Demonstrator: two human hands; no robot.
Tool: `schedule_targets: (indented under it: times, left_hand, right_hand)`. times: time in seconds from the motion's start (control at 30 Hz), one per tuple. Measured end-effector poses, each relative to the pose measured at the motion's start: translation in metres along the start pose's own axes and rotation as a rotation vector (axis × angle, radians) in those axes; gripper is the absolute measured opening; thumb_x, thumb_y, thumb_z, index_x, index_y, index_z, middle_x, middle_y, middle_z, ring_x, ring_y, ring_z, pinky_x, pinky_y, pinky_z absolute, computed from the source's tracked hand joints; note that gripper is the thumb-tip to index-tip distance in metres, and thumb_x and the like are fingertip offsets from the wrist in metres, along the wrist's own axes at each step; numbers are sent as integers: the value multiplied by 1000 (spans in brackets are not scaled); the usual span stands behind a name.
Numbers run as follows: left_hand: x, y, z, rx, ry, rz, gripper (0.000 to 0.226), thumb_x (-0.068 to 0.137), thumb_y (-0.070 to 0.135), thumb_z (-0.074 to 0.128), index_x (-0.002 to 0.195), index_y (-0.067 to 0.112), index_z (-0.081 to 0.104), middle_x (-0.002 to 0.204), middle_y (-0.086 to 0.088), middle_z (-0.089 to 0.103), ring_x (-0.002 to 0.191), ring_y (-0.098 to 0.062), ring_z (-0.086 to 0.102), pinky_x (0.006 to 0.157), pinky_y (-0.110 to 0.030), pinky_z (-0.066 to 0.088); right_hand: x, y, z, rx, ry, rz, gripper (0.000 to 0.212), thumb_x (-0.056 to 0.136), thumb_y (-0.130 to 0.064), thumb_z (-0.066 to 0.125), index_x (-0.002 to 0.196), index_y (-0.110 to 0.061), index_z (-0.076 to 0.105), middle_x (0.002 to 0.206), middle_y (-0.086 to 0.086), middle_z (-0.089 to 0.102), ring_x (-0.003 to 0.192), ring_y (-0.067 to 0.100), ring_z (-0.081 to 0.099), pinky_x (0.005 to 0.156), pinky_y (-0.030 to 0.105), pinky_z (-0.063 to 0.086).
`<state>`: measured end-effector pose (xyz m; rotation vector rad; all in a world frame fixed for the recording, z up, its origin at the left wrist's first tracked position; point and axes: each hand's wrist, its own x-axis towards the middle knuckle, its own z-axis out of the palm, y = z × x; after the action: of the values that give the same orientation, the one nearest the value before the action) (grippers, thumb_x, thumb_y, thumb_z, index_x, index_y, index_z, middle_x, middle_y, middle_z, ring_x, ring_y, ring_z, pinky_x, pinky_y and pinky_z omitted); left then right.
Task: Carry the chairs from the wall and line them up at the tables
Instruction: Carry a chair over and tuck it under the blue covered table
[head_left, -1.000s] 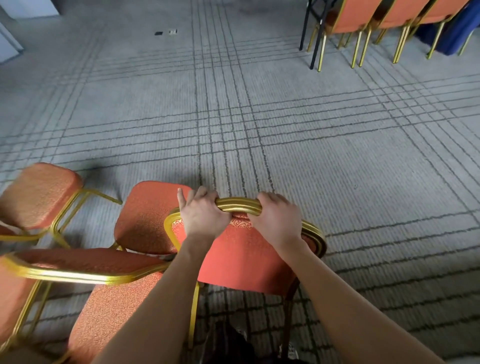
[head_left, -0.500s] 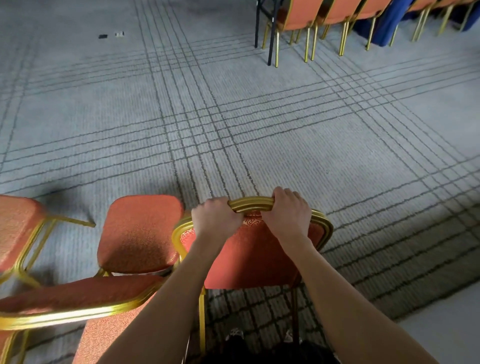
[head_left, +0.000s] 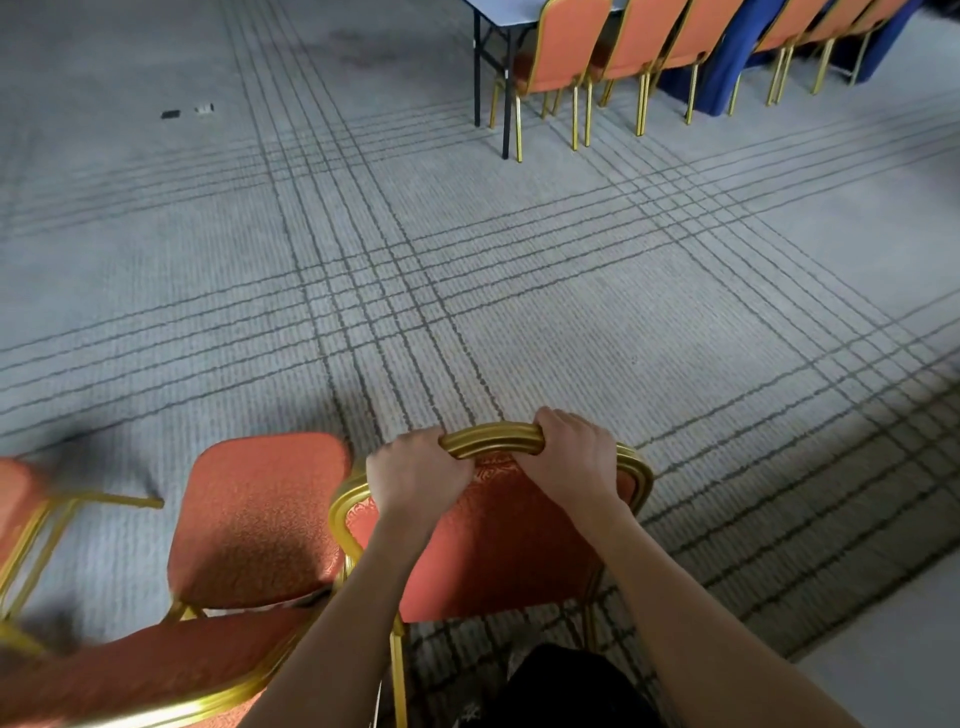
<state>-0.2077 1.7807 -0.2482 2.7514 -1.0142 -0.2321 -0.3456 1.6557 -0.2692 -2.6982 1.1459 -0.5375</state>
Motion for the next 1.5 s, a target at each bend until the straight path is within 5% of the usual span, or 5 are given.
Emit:
schedule_targets:
  times: [0.33, 0.67, 0.97, 1.3, 1.5]
  left_hand:
    - [78, 23, 1, 23, 75, -56, 39, 74, 58, 51, 65, 20, 56, 70, 3, 68, 72, -27, 68, 61, -30, 43]
    - [171, 111, -11, 45, 0, 33, 38, 72, 59, 53, 63, 22, 49, 74, 2, 68, 77, -27, 67, 64, -31, 46]
    - [254, 197, -15, 33, 11, 170, 40, 72, 53, 64, 58, 20, 48, 54, 7, 43, 70, -27, 63, 62, -31, 32]
    - [410, 286, -5, -74, 86, 373, 36, 63, 48, 64, 56, 15, 51, 47, 5, 47, 51, -21, 50, 52, -28, 29]
    - [502, 357, -26, -113, 109, 548, 32, 62, 46, 65, 56, 18, 51, 47, 7, 41, 60, -27, 59, 54, -29, 28]
  right_hand:
    - [83, 18, 28, 112, 105, -26, 43, 70, -57, 65, 57, -20, 48, 51, -4, 56, 46, 23, 58, 49, 27, 41]
    - [177, 90, 13, 101, 24, 47, 56, 64, -49, 85, 56, -26, 34, 45, -12, 30, 37, 14, 36, 48, 22, 20]
    - [253, 159, -3, 50, 97, 159, 48, 70, -58, 72, 55, -20, 46, 47, -7, 46, 40, 19, 47, 49, 26, 29]
    - [390, 231, -8, -29, 223, 231, 38, 71, -58, 52, 57, -24, 43, 49, -8, 50, 42, 18, 50, 49, 25, 29]
    - [472, 269, -34, -115, 314, 338, 37, 69, -59, 50, 58, -25, 40, 49, -7, 51, 43, 20, 50, 51, 25, 29]
